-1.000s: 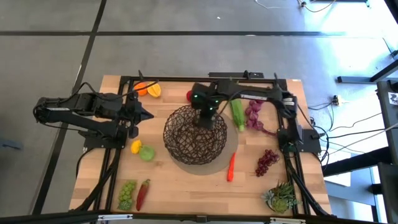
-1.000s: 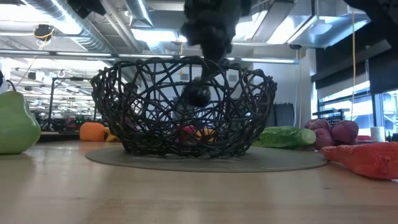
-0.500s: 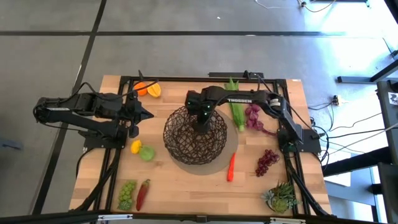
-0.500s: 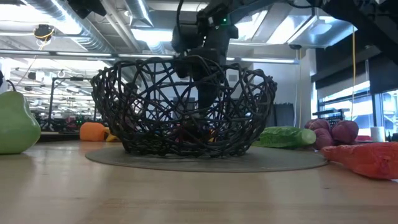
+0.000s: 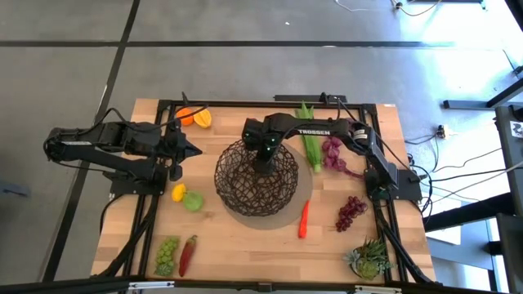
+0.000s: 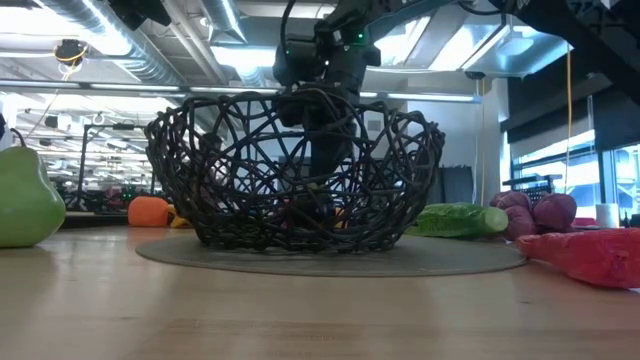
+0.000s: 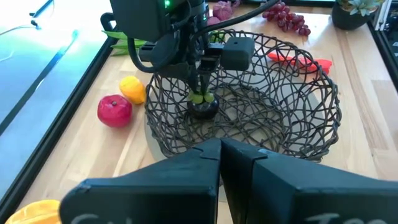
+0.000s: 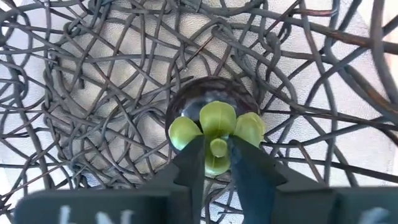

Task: Build produce basket
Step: Put the mangosteen into the wire basket, then put the pear into the wire basket

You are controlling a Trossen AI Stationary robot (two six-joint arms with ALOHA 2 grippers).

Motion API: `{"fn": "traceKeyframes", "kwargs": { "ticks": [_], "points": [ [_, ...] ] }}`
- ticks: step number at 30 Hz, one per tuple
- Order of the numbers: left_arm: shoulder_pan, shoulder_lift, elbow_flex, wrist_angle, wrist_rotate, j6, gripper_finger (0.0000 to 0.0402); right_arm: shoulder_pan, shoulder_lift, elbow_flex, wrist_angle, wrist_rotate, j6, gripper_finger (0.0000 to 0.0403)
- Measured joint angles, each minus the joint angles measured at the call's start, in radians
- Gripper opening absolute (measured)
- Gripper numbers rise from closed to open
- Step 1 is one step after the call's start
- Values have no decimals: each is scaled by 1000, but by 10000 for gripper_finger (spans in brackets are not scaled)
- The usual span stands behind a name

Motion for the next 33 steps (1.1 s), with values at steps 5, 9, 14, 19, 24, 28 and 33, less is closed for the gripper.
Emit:
{"fn": "traceKeyframes", "kwargs": {
  "ticks": [5,9,14,19,24,28,33],
  "points": [
    [0,0,0,-1,0,0,0,0,0,0,1,10,-1,121],
    [0,0,0,-4,0,0,0,0,1,24,-9,9,1,132],
    [0,0,0,-8,3,-1,0,1,-4,79,-38,6,9,133],
    [0,0,0,-8,9,-1,0,1,-7,138,-91,6,22,133],
    [0,0,0,-8,16,-4,0,0,-8,225,-159,6,18,133],
    [0,0,0,-2,72,-26,0,0,-8,322,-197,6,-10,133],
    [0,0,0,8,98,-86,0,0,-9,432,-235,10,-32,133]
  ]
}}
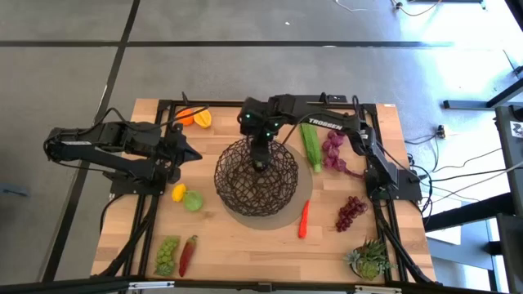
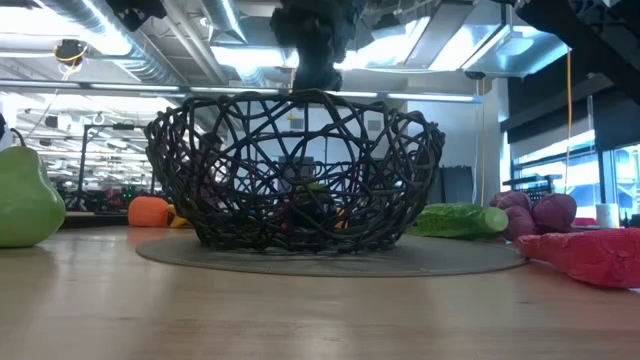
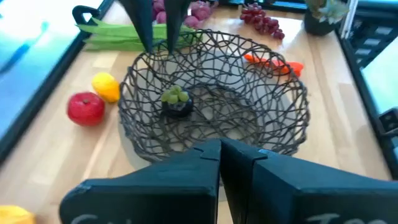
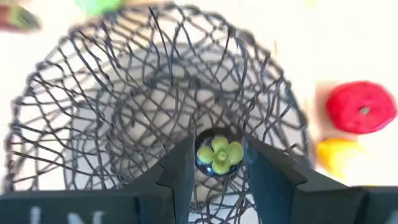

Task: Build produce basket
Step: Put the pear into the wire basket

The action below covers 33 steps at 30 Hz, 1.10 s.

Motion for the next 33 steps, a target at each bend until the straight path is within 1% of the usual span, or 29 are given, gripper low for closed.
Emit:
{"fn": "traceKeyframes", "kwargs": {
  "ticks": [3,5,9,13,18,20,23,27,33],
  "points": [
    [0,0,0,-1,16,-139,0,0,-28,-13,28,1,-15,133],
    [0,0,0,-14,23,-196,0,0,-39,-12,16,5,-24,133],
    [0,0,0,-78,97,-264,0,-1,-56,-12,0,2,-29,133],
    [0,0,0,-219,191,-311,0,-1,-76,-12,-7,-20,-68,133],
    [0,8,-1,-368,262,-425,0,0,-106,-12,-7,-33,-66,133],
    [0,9,-2,-392,290,-443,0,0,-116,-11,-8,-33,-53,133],
    [0,8,-2,-389,292,-465,3,3,-124,-11,-8,-33,-51,133],
    [0,20,-2,-390,296,-487,19,8,-128,-11,-9,-38,-93,133],
    [0,34,-2,-434,296,-553,71,20,-128,-11,-19,-40,-126,133]
  ]
}}
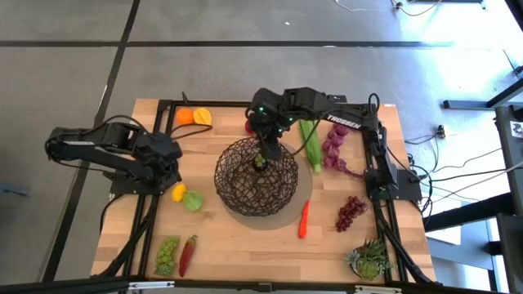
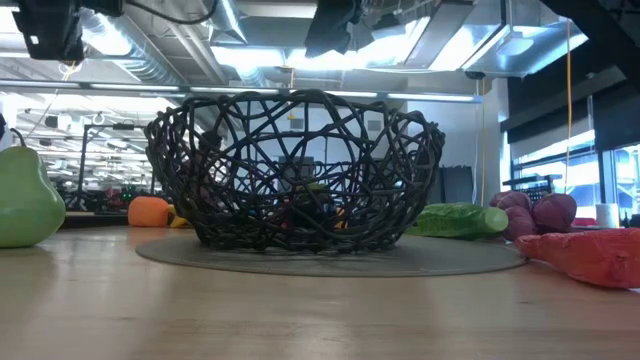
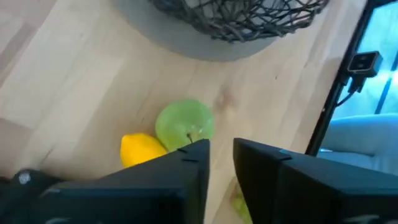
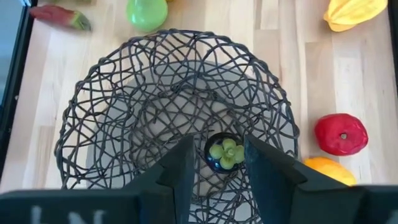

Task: Build produce basket
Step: Put the pear into the wire basket

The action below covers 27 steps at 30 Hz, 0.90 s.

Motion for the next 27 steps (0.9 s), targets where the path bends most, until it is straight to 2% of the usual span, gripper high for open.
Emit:
{"fn": "traceKeyframes", "kwargs": {
  "ticks": [4,11,17,27],
  "points": [
    [0,20,0,-56,-8,-134,96,9,0,0,-5,-1,-3,133],
    [0,49,-42,-64,-27,-368,96,24,0,0,-26,-2,0,133],
    [-17,68,-122,6,-16,-396,97,28,0,0,-35,-55,0,133],
    [-61,68,-226,138,26,-438,95,28,0,0,-35,-61,0,133]
  ]
}}
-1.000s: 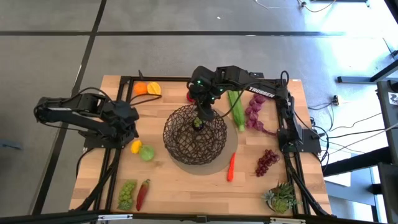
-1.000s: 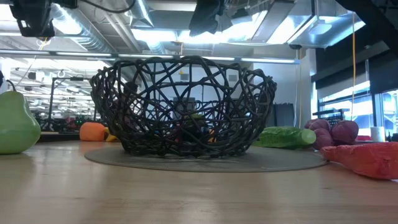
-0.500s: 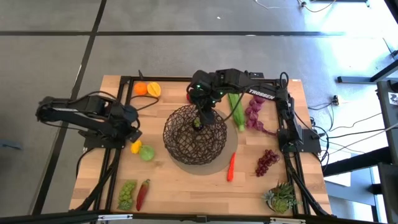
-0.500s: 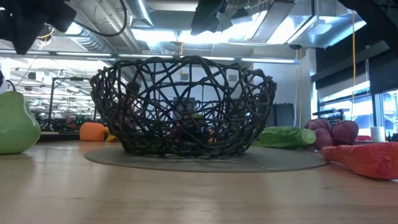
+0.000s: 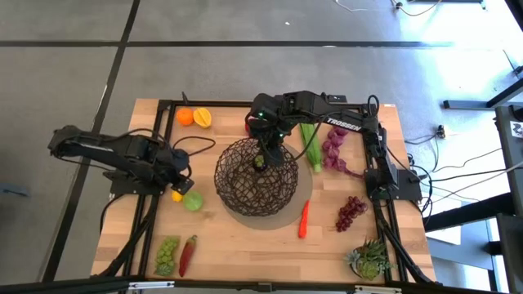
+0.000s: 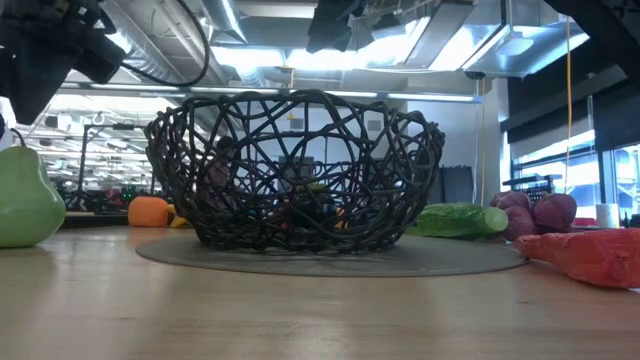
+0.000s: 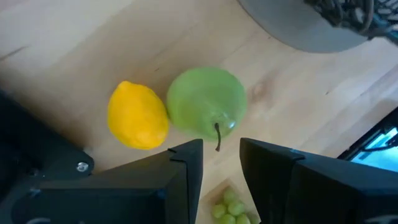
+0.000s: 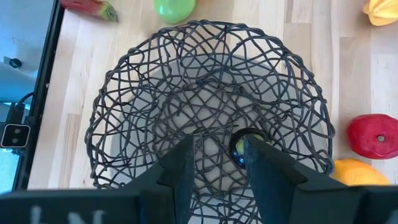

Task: Build produce basket
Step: Put the pear into the wire basket

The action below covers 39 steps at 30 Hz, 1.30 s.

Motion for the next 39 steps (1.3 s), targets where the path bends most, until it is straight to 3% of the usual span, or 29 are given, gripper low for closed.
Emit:
{"fn": "traceKeyframes", "kwargs": {
  "ticks": [30,39],
  "points": [
    [-58,168,-9,52,6,37,92,0,0,0,-8,0,-3,133],
    [-57,170,-9,59,7,54,38,0,0,0,-8,0,-1,133]
  ]
}}
